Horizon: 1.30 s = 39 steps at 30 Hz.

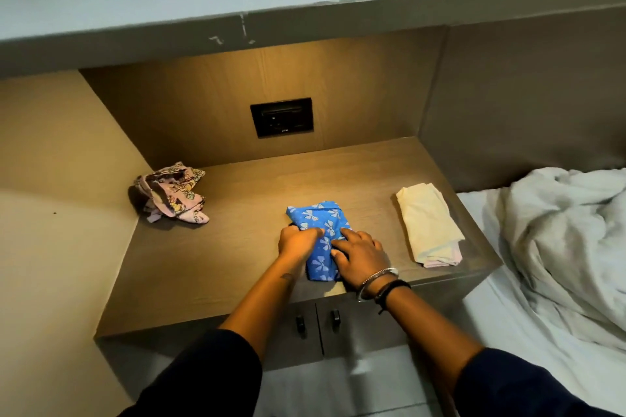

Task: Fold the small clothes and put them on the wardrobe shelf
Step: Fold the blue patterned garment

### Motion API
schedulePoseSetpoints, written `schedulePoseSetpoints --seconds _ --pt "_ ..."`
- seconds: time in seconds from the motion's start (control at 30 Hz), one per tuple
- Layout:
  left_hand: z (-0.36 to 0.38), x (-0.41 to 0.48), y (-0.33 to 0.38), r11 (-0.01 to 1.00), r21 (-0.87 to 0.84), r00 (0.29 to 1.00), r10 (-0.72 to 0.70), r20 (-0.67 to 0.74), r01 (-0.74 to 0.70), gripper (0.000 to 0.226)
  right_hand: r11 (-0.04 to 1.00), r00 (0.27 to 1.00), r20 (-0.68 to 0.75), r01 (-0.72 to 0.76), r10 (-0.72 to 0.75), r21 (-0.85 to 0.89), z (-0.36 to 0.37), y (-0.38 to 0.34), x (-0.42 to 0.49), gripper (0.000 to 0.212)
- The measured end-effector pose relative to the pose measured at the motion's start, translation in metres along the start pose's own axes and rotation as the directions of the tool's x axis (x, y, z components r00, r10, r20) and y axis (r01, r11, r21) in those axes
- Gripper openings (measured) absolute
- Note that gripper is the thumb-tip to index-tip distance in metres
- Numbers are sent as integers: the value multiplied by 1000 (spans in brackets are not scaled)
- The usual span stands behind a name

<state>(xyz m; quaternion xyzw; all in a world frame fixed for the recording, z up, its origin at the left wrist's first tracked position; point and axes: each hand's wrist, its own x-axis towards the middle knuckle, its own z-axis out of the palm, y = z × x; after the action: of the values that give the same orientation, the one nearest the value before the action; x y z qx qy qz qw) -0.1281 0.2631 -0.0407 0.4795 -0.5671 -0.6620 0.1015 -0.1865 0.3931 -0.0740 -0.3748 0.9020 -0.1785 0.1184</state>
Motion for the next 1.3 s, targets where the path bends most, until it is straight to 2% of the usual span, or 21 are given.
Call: schedulePoseSetpoints --seconds 0.07,0.13,0.17,0.23,0.3,0.33,0.37,0.47,0.57,0.63,0.7,0.73,0.8,0.83,0.87,0.9,0.97,1.03,1.1,1.23,1.3 --pt "3 -11 7 998 -49 994 37 99 -32 10 964 995 -68 -52 71 259 -8 2 -4 34" --pt "7 -25 16 986 -161 971 87 223 -52 11 804 964 -162 -78 211 589 -24 3 -9 39" --pt "10 -31 21 975 -216 950 118 289 -56 14 663 941 -160 -84 298 744 -34 3 -12 46" --pt "19 -40 31 956 -289 896 167 411 -45 21 302 917 -27 -103 398 948 -57 8 -20 63" --pt "32 -50 41 948 -316 838 186 513 -16 25 -30 938 148 -146 315 989 -81 23 -27 61" --pt "41 -53 44 946 -323 808 181 561 12 28 -123 948 207 -181 242 976 -93 33 -32 54" --pt "52 -56 47 945 -323 775 172 608 44 31 -162 953 231 -200 197 966 -106 44 -36 48" --pt "86 -59 52 942 -317 747 133 651 109 31 -132 952 153 -121 263 984 -132 78 -39 48" --pt "126 -56 47 967 -242 843 67 534 77 25 -16 902 106 -110 418 994 -140 108 -30 39" --pt "150 -50 35 989 -150 909 57 413 6 29 239 853 67 -220 518 946 -135 126 -23 26" --pt "162 -48 20 981 74 937 148 316 -180 40 546 796 -48 -369 604 752 -127 142 -17 30" --pt "163 -47 13 896 292 924 252 289 -335 48 652 784 -119 -409 609 638 -123 149 -17 37" --pt "159 -41 -1 517 660 824 475 309 -545 61 795 810 -228 -401 539 455 -115 157 -19 42" --pt "156 -38 -5 387 712 772 535 345 -586 62 838 825 -267 -380 499 391 -111 158 -20 39" --pt "154 -36 -6 361 696 746 547 381 -620 59 869 836 -301 -351 459 350 -108 158 -21 36" --pt "153 -33 -9 403 648 742 529 411 -647 56 888 847 -320 -323 426 326 -104 158 -21 35" --pt "155 -29 -11 572 526 777 476 411 -629 49 902 868 -304 -300 393 310 -98 158 -19 36" --pt "159 -30 -11 768 369 847 423 323 -524 44 872 862 -269 -318 429 372 -97 160 -16 36" --pt "163 -31 -9 892 204 898 344 274 -404 42 807 838 -252 -317 485 499 -98 163 -14 34" --pt "174 -32 -2 955 39 927 273 255 -293 38 777 813 -301 -265 499 571 -107 170 -11 31" --pt "177 -32 -1 947 103 931 273 242 -305 38 775 803 -328 -244 499 583 -110 171 -10 31"
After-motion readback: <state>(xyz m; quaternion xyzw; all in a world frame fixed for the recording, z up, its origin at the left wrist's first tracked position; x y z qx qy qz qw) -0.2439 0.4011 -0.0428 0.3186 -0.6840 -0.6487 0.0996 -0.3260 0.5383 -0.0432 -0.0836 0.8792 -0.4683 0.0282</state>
